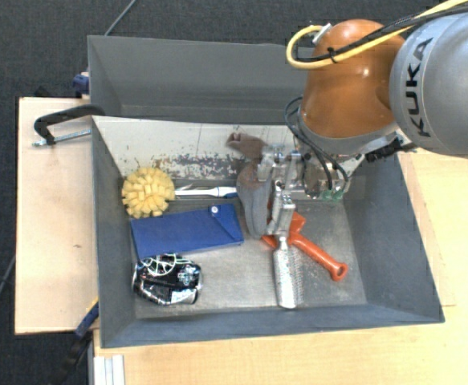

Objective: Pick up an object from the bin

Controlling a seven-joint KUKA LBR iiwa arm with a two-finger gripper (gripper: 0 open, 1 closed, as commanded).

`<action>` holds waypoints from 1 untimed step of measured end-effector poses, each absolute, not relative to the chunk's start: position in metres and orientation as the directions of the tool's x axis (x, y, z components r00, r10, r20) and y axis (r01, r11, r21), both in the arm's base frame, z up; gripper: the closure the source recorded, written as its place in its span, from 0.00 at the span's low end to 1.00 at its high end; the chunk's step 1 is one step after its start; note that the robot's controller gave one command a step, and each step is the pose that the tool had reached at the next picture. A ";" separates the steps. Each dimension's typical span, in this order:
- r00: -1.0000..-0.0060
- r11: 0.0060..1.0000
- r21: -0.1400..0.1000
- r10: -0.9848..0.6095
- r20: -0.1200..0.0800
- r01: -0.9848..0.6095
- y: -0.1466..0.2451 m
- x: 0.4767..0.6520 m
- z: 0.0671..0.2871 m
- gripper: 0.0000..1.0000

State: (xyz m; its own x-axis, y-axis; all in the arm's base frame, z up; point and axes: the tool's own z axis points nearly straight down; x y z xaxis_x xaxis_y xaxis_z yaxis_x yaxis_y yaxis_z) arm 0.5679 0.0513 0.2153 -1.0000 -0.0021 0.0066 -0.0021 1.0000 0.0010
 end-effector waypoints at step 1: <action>-1.000 1.000 0.002 0.000 -0.002 0.000 0.051 0.570 0.220 0.00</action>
Offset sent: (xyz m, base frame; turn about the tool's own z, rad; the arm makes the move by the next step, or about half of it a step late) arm 0.0060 0.0815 -0.1453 0.1414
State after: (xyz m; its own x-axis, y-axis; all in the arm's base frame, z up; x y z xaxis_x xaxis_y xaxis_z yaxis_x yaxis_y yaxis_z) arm 0.5695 0.0510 0.2203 -1.0000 -0.0005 -0.0025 -0.0005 1.0000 0.0018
